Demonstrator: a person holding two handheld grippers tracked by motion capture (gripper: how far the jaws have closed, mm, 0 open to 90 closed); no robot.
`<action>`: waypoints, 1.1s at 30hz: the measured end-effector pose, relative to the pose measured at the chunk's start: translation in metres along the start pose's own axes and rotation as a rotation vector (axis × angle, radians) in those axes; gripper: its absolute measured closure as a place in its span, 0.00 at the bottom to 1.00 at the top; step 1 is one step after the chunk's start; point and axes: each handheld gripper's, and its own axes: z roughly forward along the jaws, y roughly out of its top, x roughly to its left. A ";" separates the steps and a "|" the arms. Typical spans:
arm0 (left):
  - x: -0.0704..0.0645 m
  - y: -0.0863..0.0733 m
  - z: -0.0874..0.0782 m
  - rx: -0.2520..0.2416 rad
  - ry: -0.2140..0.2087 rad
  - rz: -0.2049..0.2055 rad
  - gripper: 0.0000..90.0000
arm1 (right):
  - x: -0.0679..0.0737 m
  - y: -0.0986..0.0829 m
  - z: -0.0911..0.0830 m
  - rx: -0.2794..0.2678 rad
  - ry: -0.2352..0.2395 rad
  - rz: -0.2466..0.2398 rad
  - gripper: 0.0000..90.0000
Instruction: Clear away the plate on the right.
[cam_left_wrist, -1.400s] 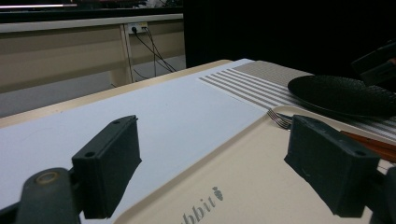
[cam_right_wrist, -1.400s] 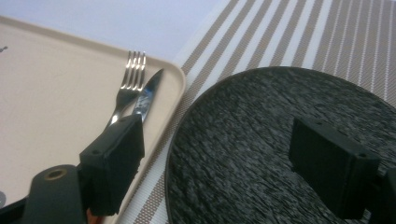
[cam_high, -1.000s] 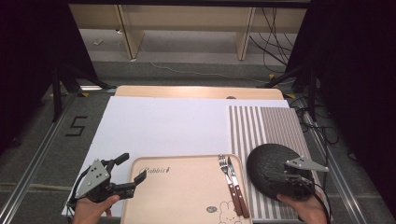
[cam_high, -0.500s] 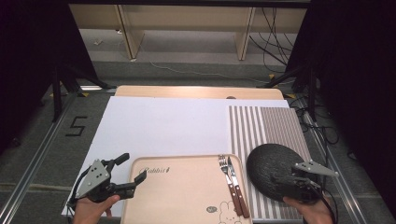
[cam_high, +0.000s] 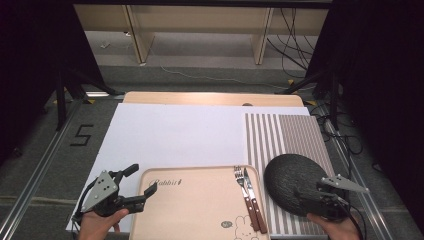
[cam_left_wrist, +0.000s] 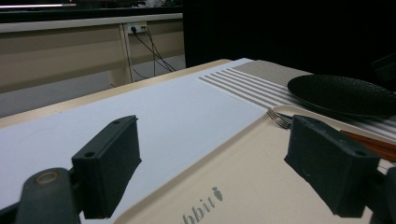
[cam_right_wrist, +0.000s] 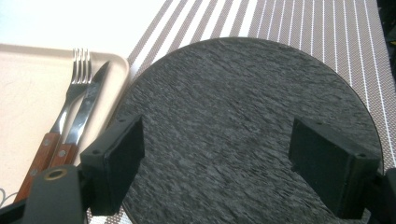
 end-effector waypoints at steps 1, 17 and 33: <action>0.000 0.000 0.000 0.000 0.000 0.000 0.19 | 0.000 -0.001 0.000 0.003 -0.006 0.002 0.22; 0.000 0.000 0.001 0.003 -0.004 0.005 0.19 | -0.013 -0.015 -0.010 0.037 -0.023 0.080 0.22; 0.000 0.001 0.000 0.001 -0.004 0.006 0.18 | -0.030 -0.028 -0.016 0.042 -0.027 0.174 0.21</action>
